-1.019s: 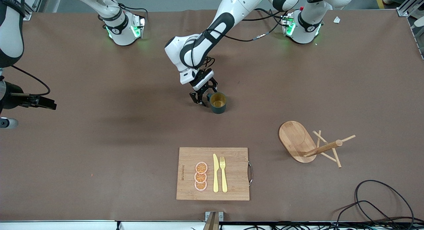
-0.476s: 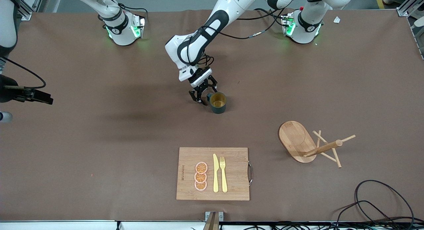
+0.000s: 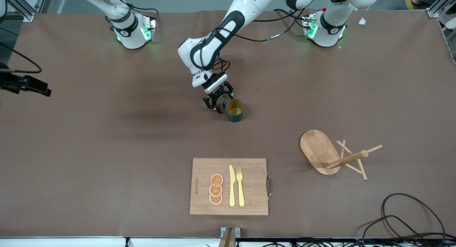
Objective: Pass cup and hang on rack
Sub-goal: 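Lift the teal mug with the left gripper and carry it to the rack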
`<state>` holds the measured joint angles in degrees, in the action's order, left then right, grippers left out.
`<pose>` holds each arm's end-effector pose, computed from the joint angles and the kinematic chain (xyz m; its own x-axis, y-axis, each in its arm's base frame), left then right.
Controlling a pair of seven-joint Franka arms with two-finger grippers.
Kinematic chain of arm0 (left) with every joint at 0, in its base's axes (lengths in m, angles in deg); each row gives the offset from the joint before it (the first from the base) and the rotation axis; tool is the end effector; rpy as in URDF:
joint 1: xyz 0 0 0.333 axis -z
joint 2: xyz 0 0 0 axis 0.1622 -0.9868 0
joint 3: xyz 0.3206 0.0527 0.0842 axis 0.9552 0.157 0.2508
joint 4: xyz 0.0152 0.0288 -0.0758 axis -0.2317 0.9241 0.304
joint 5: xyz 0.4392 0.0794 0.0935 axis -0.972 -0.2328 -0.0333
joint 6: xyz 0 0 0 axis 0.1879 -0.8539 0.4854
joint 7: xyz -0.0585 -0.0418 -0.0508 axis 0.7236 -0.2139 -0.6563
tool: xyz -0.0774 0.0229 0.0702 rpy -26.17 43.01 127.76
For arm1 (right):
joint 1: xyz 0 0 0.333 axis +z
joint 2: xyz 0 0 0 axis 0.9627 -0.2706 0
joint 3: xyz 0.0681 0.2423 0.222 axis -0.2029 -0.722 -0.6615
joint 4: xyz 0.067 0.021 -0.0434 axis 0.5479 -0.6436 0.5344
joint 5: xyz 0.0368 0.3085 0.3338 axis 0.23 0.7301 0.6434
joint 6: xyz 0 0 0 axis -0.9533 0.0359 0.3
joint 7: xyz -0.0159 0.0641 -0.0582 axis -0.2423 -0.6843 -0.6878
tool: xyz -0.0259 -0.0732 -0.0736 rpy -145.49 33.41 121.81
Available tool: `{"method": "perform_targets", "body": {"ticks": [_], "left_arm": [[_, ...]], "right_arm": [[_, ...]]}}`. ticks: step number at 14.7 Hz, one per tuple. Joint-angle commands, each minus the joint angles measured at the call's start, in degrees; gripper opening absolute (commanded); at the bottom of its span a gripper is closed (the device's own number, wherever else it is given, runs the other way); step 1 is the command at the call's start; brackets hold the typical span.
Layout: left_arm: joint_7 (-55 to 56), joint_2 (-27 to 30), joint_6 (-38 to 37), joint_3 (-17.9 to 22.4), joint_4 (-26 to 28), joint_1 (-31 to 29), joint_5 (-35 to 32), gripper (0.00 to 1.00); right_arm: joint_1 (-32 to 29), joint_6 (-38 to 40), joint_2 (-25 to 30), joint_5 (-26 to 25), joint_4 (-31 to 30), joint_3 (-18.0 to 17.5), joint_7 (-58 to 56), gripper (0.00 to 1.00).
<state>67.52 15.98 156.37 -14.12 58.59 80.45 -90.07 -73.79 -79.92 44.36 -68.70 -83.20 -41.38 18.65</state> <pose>0.3416 -0.6931 0.0844 0.4826 0.4514 0.7505 0.6706 -0.7416 0.0149 0.6302 -0.0402 0.6342 0.9895 -0.1064 -0.0978 -0.1036 -0.9941 0.0329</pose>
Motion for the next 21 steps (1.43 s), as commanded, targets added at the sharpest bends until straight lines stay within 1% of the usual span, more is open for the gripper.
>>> {"method": "perform_targets", "body": {"ticks": [1,3,4,6,7,8,11,12,14,16,21], "left_arm": [[-0.77,-0.27,-0.69,1.00,-0.83,0.51,-1.08,0.93],[-1.90,-0.27,-0.77,1.00,-0.83,0.51,-1.08,0.86],[-2.43,-0.27,-0.95,1.00,-0.83,0.51,-1.08,0.79],[-3.49,-0.27,-1.30,1.00,-0.83,0.51,-1.08,0.58],[-3.67,-0.36,-1.48,1.00,-0.83,0.51,-1.08,0.44],[-3.67,-0.27,-1.48,1.00,-0.83,0.51,-1.08,0.33],[-3.76,-0.09,-1.48,1.00,-0.83,0.51,-1.00,0.05],[-4.11,-0.01,-1.48,1.09,-0.83,0.43,-1.00,0.01],[-6.03,0.43,-1.48,1.00,-0.83,0.25,-0.91,0.01],[-8.40,2.45,-1.48,0.74,-0.83,-1.06,-0.12,0.01],[-16.31,10.88,-1.48,0.48,-0.75,-5.81,8.30,0.01]], "right_arm": [[-1.22,-0.47,4.57,0.03,-4.34,-1.52,1.28,1.00],[-1.30,-0.03,6.15,0.03,-4.87,-1.95,1.19,1.00],[-1.39,0.14,6.94,0.03,-5.48,-1.95,1.19,1.00],[-1.48,0.15,8.79,-0.06,-6.71,-1.95,1.11,1.00],[-1.48,0.23,9.41,-0.06,-6.98,-1.95,1.10,1.00],[-1.57,0.32,10.02,-0.06,-7.33,-1.95,1.02,1.00],[-1.57,1.29,11.61,-0.06,-7.60,-1.95,0.93,1.00],[-1.40,1.38,11.87,-0.06,-7.69,-1.95,0.75,1.00],[-0.96,1.38,11.79,-0.06,-7.60,-1.95,0.75,1.00],[-0.95,1.20,11.61,-0.06,-7.34,-1.87,0.93,1.00],[-1.22,1.81,11.52,0.03,-7.33,-1.60,0.67,1.00]]}}
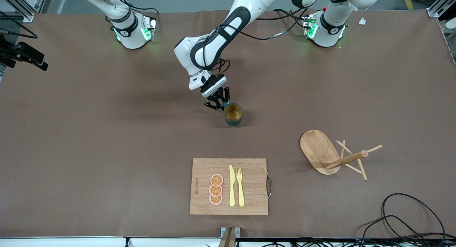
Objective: Pass cup and hang on rack
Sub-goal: 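Lift the teal mug with the left gripper and carry it to the rack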
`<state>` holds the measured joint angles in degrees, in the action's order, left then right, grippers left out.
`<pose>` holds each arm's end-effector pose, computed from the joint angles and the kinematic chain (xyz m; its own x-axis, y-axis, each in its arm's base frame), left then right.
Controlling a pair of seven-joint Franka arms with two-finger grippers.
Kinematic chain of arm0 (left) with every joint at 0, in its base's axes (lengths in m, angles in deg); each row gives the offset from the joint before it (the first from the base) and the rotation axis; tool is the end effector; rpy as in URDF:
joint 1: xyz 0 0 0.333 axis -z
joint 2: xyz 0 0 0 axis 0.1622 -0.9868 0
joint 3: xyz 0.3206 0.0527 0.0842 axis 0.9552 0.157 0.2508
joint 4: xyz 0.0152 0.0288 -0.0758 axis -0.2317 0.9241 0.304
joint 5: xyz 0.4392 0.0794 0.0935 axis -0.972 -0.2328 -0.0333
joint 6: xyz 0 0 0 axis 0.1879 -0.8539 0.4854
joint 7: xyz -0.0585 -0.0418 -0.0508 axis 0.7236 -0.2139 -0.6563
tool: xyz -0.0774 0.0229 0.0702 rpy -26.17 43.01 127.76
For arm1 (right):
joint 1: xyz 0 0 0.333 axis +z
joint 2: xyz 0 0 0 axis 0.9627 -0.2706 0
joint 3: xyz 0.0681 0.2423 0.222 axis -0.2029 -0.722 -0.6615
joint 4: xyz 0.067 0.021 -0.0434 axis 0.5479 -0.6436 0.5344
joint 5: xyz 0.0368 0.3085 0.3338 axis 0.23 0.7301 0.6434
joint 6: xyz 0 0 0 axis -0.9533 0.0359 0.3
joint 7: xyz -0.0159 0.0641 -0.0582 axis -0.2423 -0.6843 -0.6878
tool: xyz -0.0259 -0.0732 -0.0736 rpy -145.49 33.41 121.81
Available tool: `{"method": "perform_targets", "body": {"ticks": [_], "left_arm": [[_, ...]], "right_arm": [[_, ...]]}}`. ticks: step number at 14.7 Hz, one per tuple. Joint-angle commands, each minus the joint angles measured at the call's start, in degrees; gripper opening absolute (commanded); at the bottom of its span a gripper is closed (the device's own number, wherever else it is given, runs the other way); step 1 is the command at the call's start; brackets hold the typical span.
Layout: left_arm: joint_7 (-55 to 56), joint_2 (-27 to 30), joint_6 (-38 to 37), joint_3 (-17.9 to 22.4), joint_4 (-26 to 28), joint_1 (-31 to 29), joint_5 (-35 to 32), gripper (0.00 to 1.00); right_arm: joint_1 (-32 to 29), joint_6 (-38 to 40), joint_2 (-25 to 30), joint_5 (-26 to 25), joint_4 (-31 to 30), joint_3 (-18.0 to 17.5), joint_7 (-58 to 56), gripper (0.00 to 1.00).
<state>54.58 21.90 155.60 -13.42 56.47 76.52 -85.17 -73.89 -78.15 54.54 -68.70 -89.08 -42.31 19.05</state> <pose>0.4015 -0.6929 0.1790 0.5715 0.4566 0.6818 0.6505 -0.7586 -0.0372 0.5681 -0.0316 0.6845 0.9936 -0.0989 -0.0545 -0.0979 -0.9950 0.0205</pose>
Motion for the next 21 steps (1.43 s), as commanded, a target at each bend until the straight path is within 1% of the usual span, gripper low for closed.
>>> {"method": "perform_targets", "body": {"ticks": [1,5,6,8,10,12,15,21], "left_arm": [[-4.69,6.89,-0.71,-0.14,1.46,-2.32,5.60,0.01],[-9.70,16.03,0.52,-0.23,2.69,-7.58,17.54,0.01],[-10.23,17.61,1.48,-0.23,3.91,-8.03,19.66,0.01],[-10.85,21.30,4.90,-0.40,6.81,-10.31,23.01,0.01],[-14.61,24.56,8.42,-0.32,8.84,-13.47,29.93,0.01],[-18.22,26.67,9.31,-0.32,8.85,-17.15,36.70,0.01],[-26.12,29.93,10.02,-0.32,9.11,-22.87,47.95,0.01],[-47.03,37.04,10.10,-0.32,17.36,-34.30,68.87,0.01]], "right_arm": [[-1.11,0.05,1.43,0.03,-1.46,-0.59,0.10,1.00],[-1.46,-0.04,1.52,0.81,-1.19,-0.33,-2.18,1.00],[-2.42,0.05,1.52,2.04,-1.10,-0.24,-3.93,1.00],[-3.66,0.66,1.61,2.32,-0.93,-0.50,-5.09,1.00],[-3.66,1.80,1.61,2.23,-0.05,-0.50,-5.18,1.00],[-3.66,1.98,1.69,2.14,0.13,-0.50,-5.18,1.00],[-3.66,1.98,1.69,2.05,0.13,-0.50,-5.18,1.00],[-3.66,2.51,1.69,2.14,0.04,-0.50,-5.00,1.00]]}}
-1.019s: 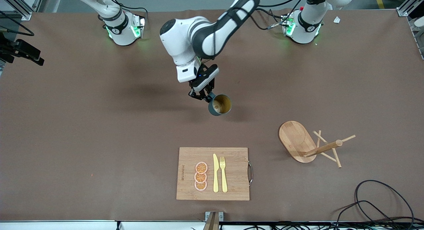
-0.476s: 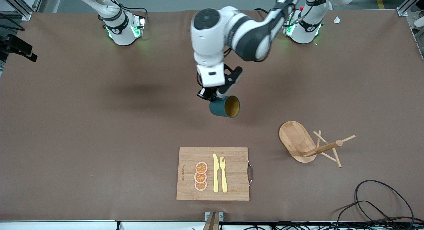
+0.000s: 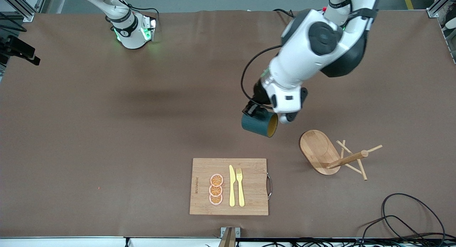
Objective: Pass cup and hang on rack
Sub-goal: 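Lift the teal mug with the left gripper and carry it to the rack, then lower the mug handle onto a rack peg with the left gripper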
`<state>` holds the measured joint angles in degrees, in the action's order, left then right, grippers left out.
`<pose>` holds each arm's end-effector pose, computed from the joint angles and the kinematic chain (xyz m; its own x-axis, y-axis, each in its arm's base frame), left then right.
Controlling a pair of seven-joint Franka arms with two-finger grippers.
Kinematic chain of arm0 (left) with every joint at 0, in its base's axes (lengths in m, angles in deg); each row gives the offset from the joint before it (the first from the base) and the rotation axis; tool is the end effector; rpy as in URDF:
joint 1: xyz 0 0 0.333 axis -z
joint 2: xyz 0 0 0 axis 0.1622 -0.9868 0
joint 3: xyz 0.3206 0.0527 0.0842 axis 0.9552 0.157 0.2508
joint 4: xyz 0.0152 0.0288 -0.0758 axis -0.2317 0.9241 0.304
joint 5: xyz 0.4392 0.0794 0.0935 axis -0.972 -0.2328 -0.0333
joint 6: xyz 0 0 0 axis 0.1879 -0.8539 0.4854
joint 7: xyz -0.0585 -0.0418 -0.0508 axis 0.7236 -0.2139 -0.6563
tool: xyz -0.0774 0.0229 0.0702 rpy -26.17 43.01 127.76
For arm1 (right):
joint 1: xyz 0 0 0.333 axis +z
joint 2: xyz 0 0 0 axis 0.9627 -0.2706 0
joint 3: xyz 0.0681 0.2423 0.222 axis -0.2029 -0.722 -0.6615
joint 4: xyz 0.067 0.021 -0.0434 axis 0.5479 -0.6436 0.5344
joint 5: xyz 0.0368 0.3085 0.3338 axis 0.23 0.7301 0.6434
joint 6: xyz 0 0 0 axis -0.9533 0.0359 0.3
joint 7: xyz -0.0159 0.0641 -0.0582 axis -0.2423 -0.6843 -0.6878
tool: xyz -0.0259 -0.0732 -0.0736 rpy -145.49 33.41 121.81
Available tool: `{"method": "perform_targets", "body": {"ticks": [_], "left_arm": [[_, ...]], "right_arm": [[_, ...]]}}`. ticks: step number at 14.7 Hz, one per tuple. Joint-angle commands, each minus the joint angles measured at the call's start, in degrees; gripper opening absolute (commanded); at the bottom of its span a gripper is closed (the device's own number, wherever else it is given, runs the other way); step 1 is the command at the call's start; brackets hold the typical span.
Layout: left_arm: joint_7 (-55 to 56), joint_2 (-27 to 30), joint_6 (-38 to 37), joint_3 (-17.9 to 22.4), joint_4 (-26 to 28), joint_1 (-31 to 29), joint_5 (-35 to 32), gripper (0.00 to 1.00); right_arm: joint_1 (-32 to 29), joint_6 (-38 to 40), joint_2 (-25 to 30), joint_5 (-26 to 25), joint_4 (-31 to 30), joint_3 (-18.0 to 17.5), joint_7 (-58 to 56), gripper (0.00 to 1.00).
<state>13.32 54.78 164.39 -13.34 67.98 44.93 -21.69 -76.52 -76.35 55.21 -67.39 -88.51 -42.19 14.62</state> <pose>0.6354 -0.4189 0.5246 0.5700 0.7454 -0.3456 0.8217 -0.5153 0.2436 0.5584 -0.0558 0.6937 0.9957 -0.0662 -0.0651 -0.0668 -0.9977 -0.0077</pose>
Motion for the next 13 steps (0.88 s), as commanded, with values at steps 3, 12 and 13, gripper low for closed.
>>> {"method": "perform_targets", "body": {"ticks": [3,12,13], "left_arm": [[-16.65,6.80,1.22,-0.39,10.50,-8.60,15.41,0.01],[-41.63,6.81,-11.33,-0.39,15.00,-25.30,35.90,0.01],[-44.79,6.46,-13.44,-0.39,15.44,-27.14,37.75,0.01]], "right_arm": [[-1.03,0.70,1.03,0.83,-0.54,-0.62,-0.58,1.00],[-1.03,0.62,1.03,0.66,-0.54,-0.62,-0.84,1.00],[-1.03,0.62,1.03,0.66,-0.54,-0.62,-0.84,1.00]]}}
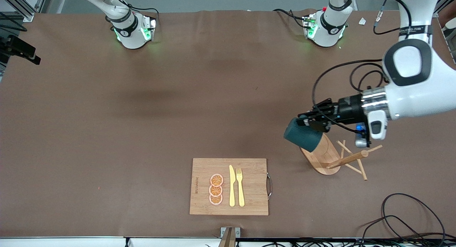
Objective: Pass cup and hang on rack
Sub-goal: 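Lower the mug handle onto a rack peg with the left gripper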
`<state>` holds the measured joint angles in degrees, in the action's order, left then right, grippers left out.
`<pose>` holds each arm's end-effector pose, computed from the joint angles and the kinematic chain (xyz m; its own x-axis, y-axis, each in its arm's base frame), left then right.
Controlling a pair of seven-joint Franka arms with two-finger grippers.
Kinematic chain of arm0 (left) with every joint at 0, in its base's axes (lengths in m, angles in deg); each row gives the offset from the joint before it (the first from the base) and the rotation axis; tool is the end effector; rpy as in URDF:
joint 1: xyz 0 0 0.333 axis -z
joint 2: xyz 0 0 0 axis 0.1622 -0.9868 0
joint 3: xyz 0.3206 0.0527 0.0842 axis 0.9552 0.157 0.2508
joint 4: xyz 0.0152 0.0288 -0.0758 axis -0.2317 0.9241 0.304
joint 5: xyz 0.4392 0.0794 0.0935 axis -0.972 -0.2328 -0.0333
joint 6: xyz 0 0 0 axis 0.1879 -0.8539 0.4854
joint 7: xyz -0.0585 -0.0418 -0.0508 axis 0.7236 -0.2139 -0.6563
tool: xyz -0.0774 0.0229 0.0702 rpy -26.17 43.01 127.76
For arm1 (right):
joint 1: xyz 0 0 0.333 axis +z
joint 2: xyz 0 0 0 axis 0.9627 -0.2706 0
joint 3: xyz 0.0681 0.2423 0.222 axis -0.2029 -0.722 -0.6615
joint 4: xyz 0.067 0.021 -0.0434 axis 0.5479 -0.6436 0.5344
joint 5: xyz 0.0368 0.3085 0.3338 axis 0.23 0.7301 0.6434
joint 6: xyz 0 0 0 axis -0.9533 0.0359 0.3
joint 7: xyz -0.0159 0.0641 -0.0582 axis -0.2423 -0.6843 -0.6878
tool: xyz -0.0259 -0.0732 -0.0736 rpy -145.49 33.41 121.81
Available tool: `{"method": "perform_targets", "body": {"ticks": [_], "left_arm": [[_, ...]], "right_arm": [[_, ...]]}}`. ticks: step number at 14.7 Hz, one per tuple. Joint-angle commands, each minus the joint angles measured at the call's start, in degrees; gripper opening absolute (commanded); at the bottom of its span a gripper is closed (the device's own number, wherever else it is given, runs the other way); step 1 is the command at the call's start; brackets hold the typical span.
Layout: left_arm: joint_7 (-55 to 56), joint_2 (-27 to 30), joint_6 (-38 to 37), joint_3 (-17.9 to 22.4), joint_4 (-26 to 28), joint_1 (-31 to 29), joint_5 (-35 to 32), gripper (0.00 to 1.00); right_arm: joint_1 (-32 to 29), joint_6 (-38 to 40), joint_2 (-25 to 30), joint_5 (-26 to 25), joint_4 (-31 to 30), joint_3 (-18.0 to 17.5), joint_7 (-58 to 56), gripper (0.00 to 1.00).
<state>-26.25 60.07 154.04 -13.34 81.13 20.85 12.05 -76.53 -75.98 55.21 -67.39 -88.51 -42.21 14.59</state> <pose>0.6937 -0.1577 0.4812 0.6139 0.4248 -0.6653 0.7877 -0.3847 0.4812 0.5577 -0.0556 0.6932 0.9953 -0.0654 -0.0715 -0.0661 -0.9978 -0.0079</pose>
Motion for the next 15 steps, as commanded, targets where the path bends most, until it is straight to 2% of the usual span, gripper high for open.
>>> {"method": "perform_targets", "body": {"ticks": [1,4,8,15], "left_arm": [[-7.78,0.90,-4.85,-0.40,2.72,-4.82,5.24,0.01],[-14.37,-1.29,-9.16,-0.40,3.95,-8.96,8.58,0.01],[-22.03,-2.35,-10.05,-0.40,7.65,-10.99,10.35,0.01],[-29.06,-4.63,-12.86,-0.31,7.47,-15.03,10.26,0.01]], "right_arm": [[-1.02,0.34,1.03,0.57,-0.53,-0.60,-0.81,1.00],[-1.02,0.34,1.03,0.48,-0.53,-0.68,-0.81,1.00],[-0.93,0.26,1.03,0.30,-0.53,-0.77,-0.81,1.00],[-0.76,0.26,1.03,0.30,-0.53,-0.95,-0.72,1.00]]}}
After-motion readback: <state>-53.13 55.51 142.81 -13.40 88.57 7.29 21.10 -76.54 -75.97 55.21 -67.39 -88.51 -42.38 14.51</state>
